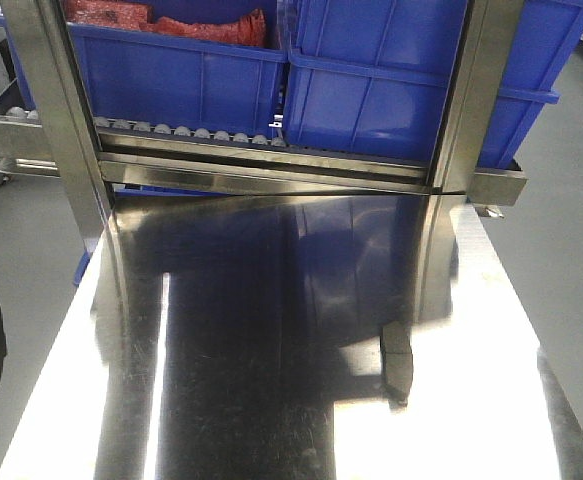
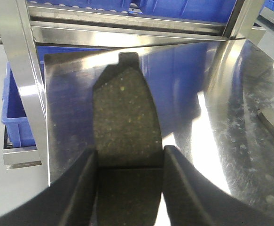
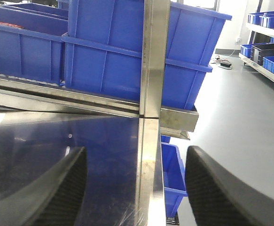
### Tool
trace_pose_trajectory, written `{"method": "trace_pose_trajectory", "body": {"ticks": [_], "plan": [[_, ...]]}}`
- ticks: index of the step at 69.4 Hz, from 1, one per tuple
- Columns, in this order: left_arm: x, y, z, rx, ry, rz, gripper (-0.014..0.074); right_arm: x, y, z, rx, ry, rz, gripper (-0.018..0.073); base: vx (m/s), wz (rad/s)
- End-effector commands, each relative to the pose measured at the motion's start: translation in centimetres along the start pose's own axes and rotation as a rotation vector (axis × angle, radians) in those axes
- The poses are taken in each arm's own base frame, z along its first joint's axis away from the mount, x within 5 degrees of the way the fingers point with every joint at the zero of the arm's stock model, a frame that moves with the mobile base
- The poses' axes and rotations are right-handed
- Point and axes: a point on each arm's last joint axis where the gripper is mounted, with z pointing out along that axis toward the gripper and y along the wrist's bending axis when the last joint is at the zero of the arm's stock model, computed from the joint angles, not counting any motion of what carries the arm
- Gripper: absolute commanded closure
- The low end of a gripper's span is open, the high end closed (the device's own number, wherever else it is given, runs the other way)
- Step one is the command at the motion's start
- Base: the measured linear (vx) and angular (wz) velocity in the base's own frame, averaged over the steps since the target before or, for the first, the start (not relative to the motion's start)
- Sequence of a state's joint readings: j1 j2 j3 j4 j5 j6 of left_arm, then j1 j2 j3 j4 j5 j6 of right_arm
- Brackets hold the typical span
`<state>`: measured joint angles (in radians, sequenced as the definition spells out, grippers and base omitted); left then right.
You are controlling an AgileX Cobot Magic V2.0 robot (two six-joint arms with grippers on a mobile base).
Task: Move and align brake pads A on conveyor
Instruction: 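Close the left gripper on the brake pad and lift it, then lower the open right gripper over the other brake pad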
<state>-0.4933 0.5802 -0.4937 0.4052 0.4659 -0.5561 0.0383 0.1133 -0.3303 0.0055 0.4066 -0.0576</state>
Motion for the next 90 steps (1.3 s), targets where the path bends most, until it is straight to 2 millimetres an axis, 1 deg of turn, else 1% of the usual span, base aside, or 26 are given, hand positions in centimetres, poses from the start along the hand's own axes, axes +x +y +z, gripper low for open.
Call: {"method": "trace_pose_trajectory", "body": {"ticks": [1,31,43,49,55,61,62,73,80,90], "plan": [[-1.6,-0.5,-0.4,0.048,-0.105,0.004,0.0603,-1.5,-0.1,0.0,0.014,-0.082,-0.013,0.0125,0.00,0.00],[-1.6,-0.5,-0.4,0.048,-0.105,0.004,0.0603,-1.5,-0.1,0.0,0.014,-0.083,-0.013,0.0125,0.00,0.00],[-1.6,-0.5,-0.4,0.048,-0.105,0.004,0.0603,-1.8,-0.1,-0.1,0.016,-0.116,-0.022,0.0125,0.00,0.00],[-1.6,-0.5,-0.4,0.048,-0.105,0.004,0.0603,-2.0,-0.1,-0.1,0.004,-0.140,0.035,0.0125,0.00,0.00],[-1.6,-0.5,-0.4,0.048,-0.105,0.004,0.0603,-2.0,0.0,0.3,-0.006,-0.106,0.070,0.0139,0.00,0.00],[-1.6,-0.5,-0.4,0.048,-0.105,0.004,0.0604,-2.4,0.0,1.5,-0.011,0.004,0.076,0.0160,0.00,0.00],[-1.6,-0.5,-0.4,0.048,-0.105,0.004,0.0604,-2.7,0.0,1.6,-0.011,0.017,0.075,0.0164,0.00,0.00],[-1.6,-0.5,-0.4,0.048,-0.105,0.004,0.0603,-4.3,-0.1,4.8,-0.024,0.283,0.081,0.0173,0.00,0.00],[-1.6,-0.5,-0.4,0.048,-0.105,0.004,0.0602,-4.7,-0.1,7.4,-0.032,0.466,0.084,0.0173,0.00,0.00],[-1.6,-0.5,-0.4,0.048,-0.105,0.004,0.0602,-4.3,0.0,10.8,-0.042,0.693,0.086,0.0173,0.00,0.00]]}}
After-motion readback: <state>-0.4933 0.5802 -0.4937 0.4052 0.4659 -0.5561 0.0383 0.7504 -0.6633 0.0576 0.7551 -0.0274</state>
